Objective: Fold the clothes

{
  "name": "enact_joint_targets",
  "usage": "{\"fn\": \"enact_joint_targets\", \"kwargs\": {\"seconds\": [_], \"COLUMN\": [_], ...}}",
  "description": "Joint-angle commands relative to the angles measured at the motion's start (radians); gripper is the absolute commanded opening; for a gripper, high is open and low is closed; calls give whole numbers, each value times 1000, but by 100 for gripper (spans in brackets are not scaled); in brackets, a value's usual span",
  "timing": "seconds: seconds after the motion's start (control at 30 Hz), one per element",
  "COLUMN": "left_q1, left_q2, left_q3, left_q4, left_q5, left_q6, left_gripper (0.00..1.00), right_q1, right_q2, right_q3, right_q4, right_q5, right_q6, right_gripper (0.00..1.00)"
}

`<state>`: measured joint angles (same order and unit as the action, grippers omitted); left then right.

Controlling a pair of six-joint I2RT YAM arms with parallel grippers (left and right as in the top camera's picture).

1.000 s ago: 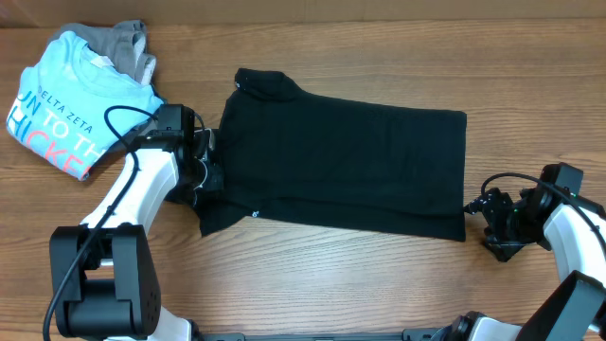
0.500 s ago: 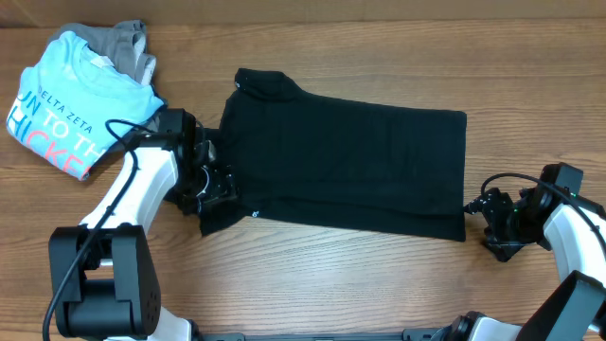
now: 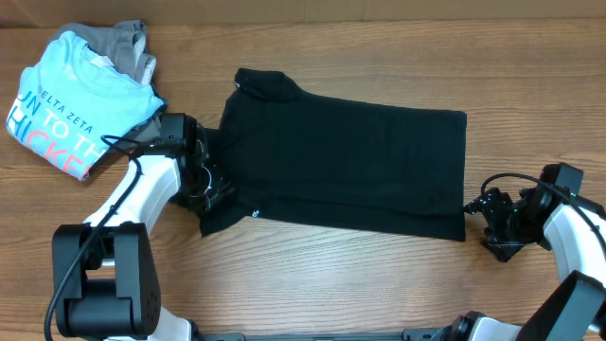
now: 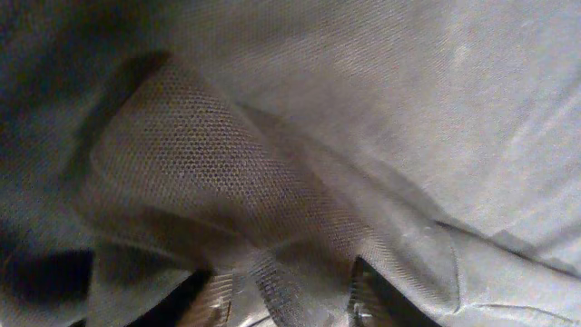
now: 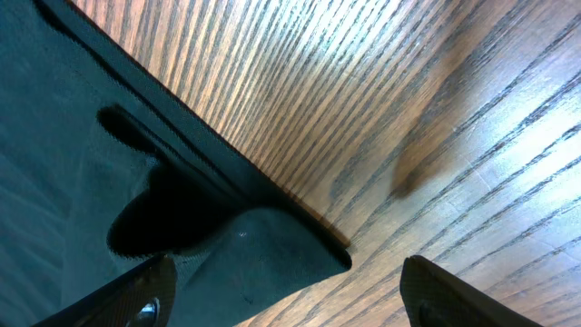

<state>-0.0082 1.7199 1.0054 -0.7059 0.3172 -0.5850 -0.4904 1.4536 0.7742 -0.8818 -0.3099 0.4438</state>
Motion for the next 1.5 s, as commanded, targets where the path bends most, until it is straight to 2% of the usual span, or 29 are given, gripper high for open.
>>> {"fn": "enact_joint_targets", "kwargs": {"seconds": [0.0, 0.23, 0.3, 0.4, 0.6, 0.73, 0.83, 0.93, 1.13, 1.17, 1.2, 1.23, 1.3, 1.33, 1.47], "left_q1": [-8, -8, -8, -10, -48, -90, -130, -161, -174, -174, -174, -174, -174, -174, -152], "left_q2": [10, 2, 0, 0, 0, 0, 3, 8, 8, 8, 8, 8, 8, 8, 8], "left_q3": [-8, 7, 37, 100, 187, 211, 211, 211, 211, 211, 211, 211, 211, 211, 211], "left_q4": [5, -12, -30, -75, -100, -58, -49, -32, 65, 74, 78, 77, 53, 27, -137], "left_q5": [32, 47, 50, 50, 41, 17, -66, -169, -227, -238, -240, -240, -244, -249, -297], "left_q6": [-12, 45, 71, 101, 143, 190, 197, 197, 230, 230, 230, 230, 235, 235, 241], "left_gripper": [36, 17, 8, 4, 4, 9, 14, 14, 15, 21, 45, 64, 83, 97, 96], "right_q1": [-5, -5, -5, -5, -5, -5, -5, -5, -5, -5, -5, -5, -5, -5, -5], "right_q2": [-25, -25, -25, -25, -25, -25, -25, -25, -25, -25, -25, -25, -25, -25, -25], "right_q3": [26, 26, 26, 26, 26, 26, 26, 26, 26, 26, 26, 26, 26, 26, 26], "right_q4": [5, 5, 5, 5, 7, 12, 12, 12, 11, 10, 8, 8, 7, 7, 7], "right_q5": [-6, -6, -6, -6, -6, -6, -6, -6, -6, -6, -6, -6, -6, -6, -6], "right_q6": [-7, -7, -7, -7, -7, -7, -7, -7, -7, -7, -7, -7, -7, -7, -7], "right_gripper": [83, 83, 83, 83, 83, 83, 83, 83, 83, 83, 83, 83, 83, 83, 83]}}
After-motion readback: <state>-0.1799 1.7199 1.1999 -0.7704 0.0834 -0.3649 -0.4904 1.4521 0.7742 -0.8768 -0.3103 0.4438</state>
